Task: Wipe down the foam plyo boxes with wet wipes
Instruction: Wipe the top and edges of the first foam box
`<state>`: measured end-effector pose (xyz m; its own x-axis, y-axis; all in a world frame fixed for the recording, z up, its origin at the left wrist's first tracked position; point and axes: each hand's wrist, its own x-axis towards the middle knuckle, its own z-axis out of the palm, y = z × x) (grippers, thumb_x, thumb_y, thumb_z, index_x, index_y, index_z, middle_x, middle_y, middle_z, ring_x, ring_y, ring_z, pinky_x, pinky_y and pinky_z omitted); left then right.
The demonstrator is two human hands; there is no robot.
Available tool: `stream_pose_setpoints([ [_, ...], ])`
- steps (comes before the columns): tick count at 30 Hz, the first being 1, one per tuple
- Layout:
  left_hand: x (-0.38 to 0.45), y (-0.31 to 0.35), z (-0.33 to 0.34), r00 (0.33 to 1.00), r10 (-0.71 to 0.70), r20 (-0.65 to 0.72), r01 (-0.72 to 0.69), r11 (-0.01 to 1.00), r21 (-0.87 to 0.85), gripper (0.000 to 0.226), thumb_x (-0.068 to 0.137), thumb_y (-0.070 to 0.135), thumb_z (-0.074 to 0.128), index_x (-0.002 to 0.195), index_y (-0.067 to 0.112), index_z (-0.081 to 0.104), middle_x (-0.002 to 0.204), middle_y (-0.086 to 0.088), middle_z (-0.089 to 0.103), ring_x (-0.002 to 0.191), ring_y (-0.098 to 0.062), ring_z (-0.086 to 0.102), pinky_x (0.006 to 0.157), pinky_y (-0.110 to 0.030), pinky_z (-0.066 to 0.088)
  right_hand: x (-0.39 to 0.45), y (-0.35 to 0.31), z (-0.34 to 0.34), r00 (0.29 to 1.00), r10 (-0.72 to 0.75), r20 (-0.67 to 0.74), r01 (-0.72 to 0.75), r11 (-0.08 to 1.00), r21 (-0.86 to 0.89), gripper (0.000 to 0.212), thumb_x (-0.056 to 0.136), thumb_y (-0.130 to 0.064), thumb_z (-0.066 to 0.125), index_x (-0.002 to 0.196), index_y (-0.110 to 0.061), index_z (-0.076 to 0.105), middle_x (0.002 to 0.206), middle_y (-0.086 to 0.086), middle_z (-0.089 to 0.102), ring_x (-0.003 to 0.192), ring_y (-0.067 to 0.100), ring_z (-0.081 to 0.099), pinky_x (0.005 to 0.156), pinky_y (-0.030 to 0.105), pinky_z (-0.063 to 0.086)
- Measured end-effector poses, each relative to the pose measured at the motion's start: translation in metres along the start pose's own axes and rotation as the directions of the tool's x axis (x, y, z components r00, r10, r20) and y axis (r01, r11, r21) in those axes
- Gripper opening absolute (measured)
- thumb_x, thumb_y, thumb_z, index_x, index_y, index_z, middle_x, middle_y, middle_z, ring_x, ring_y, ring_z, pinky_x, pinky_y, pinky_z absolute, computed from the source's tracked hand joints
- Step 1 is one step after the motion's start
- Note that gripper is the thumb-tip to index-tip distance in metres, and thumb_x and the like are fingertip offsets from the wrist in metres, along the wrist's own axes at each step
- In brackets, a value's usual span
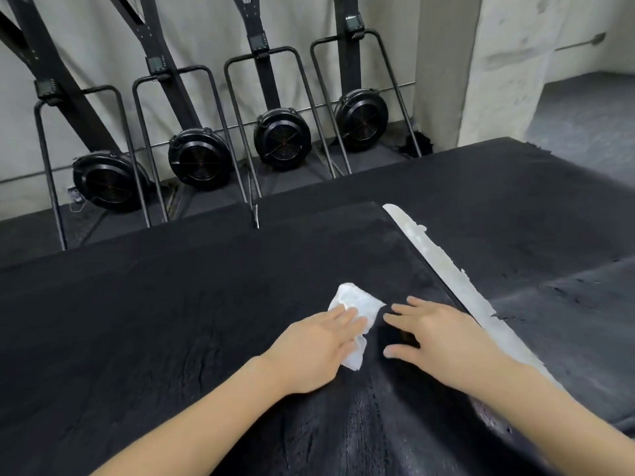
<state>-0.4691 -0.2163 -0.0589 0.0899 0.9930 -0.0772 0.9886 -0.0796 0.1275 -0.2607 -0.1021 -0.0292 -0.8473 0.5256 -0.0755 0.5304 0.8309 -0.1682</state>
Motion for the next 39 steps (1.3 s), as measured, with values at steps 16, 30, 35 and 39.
stream_pose_setpoints([
  [16,0.100,-0.094,-0.014,0.993,-0.096,-0.064,0.106,0.978,0.181,0.041,0.106,0.030,0.030,0.139,0.009,0.044,0.147,-0.004,0.042,0.139,-0.024,0.034,0.113,-0.029,0.022,0.036,0.003,0.003,0.934,0.076,0.348,-0.052,0.996,-0.076,0.070,0.098,-0.065,0.036,0.158,-0.036,0.014,0.166,-0.014,0.003,0.154,0.014,0.001,0.122,0.033,0.020],
  [30,0.165,-0.181,-0.020,0.741,-0.669,0.059,0.664,0.743,0.083,0.063,0.102,0.038,0.020,0.156,0.008,0.012,0.159,-0.022,0.012,0.147,-0.041,0.008,0.121,-0.050,0.007,0.053,0.003,0.010,0.863,0.158,0.479,-0.139,0.987,-0.076,0.079,0.097,-0.065,0.039,0.158,-0.039,-0.004,0.165,0.005,-0.020,0.154,0.034,0.000,0.117,0.040,0.028],
  [35,0.188,-0.174,-0.019,0.806,-0.591,0.023,0.588,0.805,0.074,0.059,0.099,0.034,0.025,0.153,0.013,0.014,0.155,-0.015,0.019,0.143,-0.040,0.014,0.119,-0.056,0.006,0.054,0.003,0.007,0.854,0.159,0.495,-0.137,0.987,-0.080,0.077,0.096,-0.065,0.042,0.157,-0.043,0.001,0.166,0.001,-0.017,0.154,0.031,0.001,0.118,0.040,0.026],
  [39,0.170,-0.155,-0.009,0.923,-0.385,-0.009,0.383,0.914,0.137,0.054,0.105,0.041,0.017,0.153,0.017,0.013,0.157,-0.012,0.018,0.143,-0.037,0.016,0.119,-0.060,0.005,0.050,0.005,0.010,0.885,0.141,0.444,-0.118,0.990,-0.078,0.076,0.093,-0.069,0.042,0.156,-0.046,0.006,0.166,-0.006,-0.009,0.154,0.026,0.005,0.118,0.036,0.027],
])
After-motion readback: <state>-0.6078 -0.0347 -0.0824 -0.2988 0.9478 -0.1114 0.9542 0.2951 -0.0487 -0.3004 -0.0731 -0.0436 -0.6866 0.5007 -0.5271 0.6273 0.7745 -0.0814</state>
